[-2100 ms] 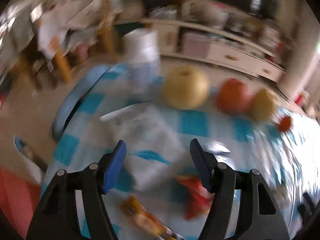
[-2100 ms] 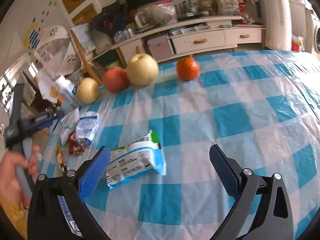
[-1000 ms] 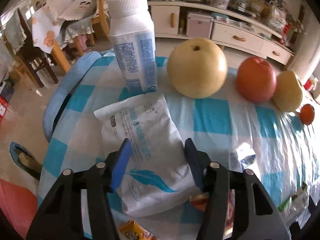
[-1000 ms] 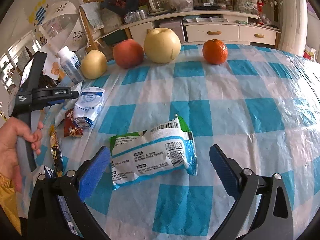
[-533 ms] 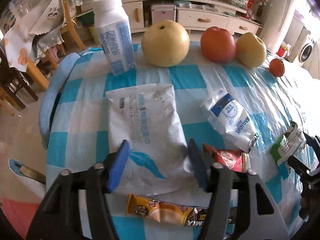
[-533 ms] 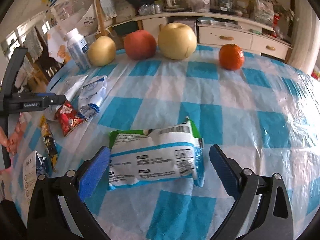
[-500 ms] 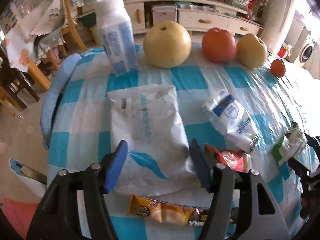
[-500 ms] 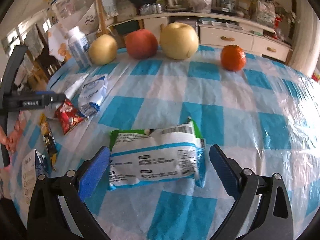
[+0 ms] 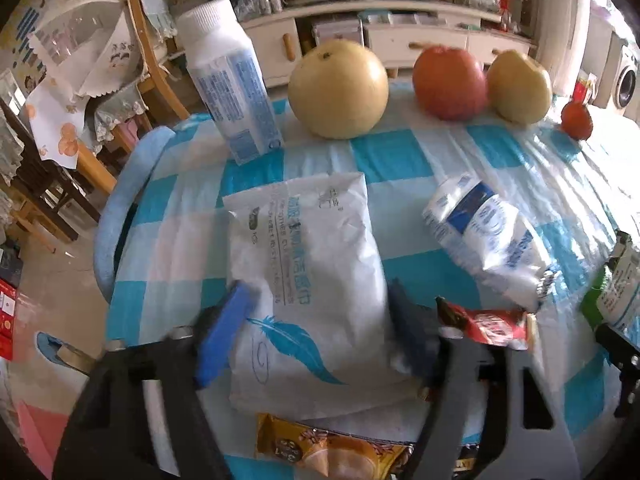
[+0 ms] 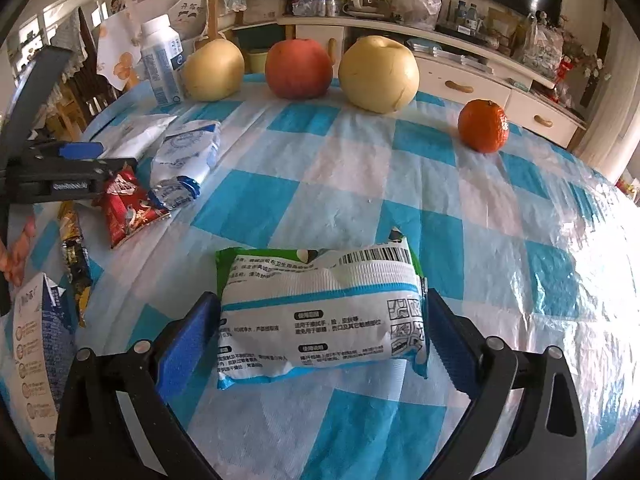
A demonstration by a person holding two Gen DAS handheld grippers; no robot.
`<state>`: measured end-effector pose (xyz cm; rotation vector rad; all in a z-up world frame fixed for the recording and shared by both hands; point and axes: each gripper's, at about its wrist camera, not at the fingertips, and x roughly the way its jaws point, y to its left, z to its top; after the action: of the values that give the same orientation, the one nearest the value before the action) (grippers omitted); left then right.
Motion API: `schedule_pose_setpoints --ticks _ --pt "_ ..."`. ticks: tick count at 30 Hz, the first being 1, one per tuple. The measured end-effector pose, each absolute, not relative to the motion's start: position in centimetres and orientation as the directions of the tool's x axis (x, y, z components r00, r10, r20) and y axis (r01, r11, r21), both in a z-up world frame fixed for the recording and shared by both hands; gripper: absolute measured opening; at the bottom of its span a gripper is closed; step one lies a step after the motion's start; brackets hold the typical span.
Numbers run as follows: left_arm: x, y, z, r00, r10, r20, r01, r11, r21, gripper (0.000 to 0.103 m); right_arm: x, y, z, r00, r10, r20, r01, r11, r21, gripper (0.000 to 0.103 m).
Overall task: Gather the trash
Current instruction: 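Close left gripper on the white wipe pack while right grips the green-white pack, then carry both wipe packs over the pink bucket and open both grippers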
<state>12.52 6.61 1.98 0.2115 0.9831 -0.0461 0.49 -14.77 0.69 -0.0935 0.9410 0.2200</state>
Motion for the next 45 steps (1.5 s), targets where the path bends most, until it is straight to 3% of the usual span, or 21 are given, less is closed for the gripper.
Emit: schedule_pose_setpoints --ticks 2,5,12,13,14,15,17,25,29,33,45 --pt "11.9 6.5 2.8 0.564 0.008 -0.826 0.142 0.984 0.107 0.039 0.4 -14.8 0.9 0.576 0.150 -0.803 -0.232 0.973 0.016 0.079" --pt "11.4 6.3 3.3 0.555 -0.038 -0.831 0.146 0.988 0.053 0.023 0.3 -15.0 1.0 0.576 0.160 -0.802 -0.234 0.972 0.025 0.076" --pt "9.5 7.2 3.7 0.545 -0.075 -0.835 0.136 0.991 0.000 0.020 -0.8 -15.5 1.2 0.572 0.173 -0.801 -0.243 0.969 0.036 0.073" --pt "9.2 7.6 4.0 0.550 -0.078 -0.831 0.130 0.991 -0.007 0.023 -1.0 -15.5 1.2 0.571 0.173 -0.802 -0.244 0.969 0.035 0.073" --pt "9.0 8.0 4.3 0.558 -0.077 -0.827 0.119 0.993 -0.013 0.038 -1.2 -15.7 1.2 0.569 0.172 -0.804 -0.243 0.969 0.035 0.073" --pt "8.9 8.3 4.5 0.563 -0.069 -0.823 0.106 0.994 -0.010 0.067 -1.3 -15.8 1.3 0.568 0.172 -0.805 -0.242 0.970 0.037 0.073" --pt "9.0 8.7 4.8 0.586 -0.034 -0.810 0.085 0.996 0.020 0.090 -1.6 -16.2 1.4 0.570 0.164 -0.805 -0.235 0.971 0.031 0.073" --pt "13.7 7.4 1.9 0.467 0.048 -0.883 0.131 0.984 0.123 0.094 -1.7 -16.3 1.7 0.578 0.152 -0.802 -0.226 0.974 0.022 0.073" --pt "15.2 8.0 0.9 0.441 0.025 -0.897 0.104 0.991 0.079 0.094 -1.7 -16.2 1.7 0.576 0.152 -0.803 -0.227 0.974 0.021 0.073" --pt "14.9 8.5 1.0 0.467 -0.026 -0.884 0.086 0.996 0.017 0.079 -1.6 -16.4 2.1 0.581 0.177 -0.795 -0.218 0.974 0.058 0.073" --pt "10.6 9.9 2.5 0.520 -0.055 -0.853 0.038 0.998 -0.041 0.075 -2.1 -16.0 3.3 0.576 0.284 -0.766 -0.255 0.953 0.161 0.073"
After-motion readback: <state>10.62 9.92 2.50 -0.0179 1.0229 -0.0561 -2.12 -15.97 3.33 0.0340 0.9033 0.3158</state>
